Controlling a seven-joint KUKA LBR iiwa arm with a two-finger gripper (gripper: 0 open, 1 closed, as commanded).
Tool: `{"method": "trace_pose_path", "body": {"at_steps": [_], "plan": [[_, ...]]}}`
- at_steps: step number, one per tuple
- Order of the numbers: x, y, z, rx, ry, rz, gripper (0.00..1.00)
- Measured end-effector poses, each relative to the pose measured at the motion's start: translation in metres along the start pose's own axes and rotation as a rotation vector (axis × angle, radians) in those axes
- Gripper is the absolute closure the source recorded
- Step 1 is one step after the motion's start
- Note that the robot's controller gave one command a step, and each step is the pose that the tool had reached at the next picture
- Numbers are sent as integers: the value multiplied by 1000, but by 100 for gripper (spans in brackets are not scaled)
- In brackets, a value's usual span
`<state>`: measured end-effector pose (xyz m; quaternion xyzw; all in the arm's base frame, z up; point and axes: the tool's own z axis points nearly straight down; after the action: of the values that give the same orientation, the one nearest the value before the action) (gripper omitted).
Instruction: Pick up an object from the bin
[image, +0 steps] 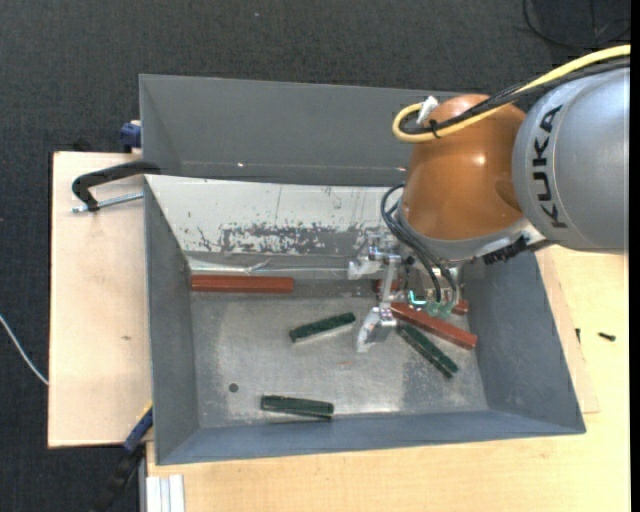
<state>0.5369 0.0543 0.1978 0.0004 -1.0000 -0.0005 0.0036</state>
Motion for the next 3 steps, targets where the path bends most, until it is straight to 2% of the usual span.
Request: {"method": "trace_pose_path", "body": {"at_steps": [1,2,3], "plan": [[-2,0,-4,0,-8,1,0],[-5,-2,40,-1,-16,-18,0],[-30,-2,119,0,-1,-132,100]]}}
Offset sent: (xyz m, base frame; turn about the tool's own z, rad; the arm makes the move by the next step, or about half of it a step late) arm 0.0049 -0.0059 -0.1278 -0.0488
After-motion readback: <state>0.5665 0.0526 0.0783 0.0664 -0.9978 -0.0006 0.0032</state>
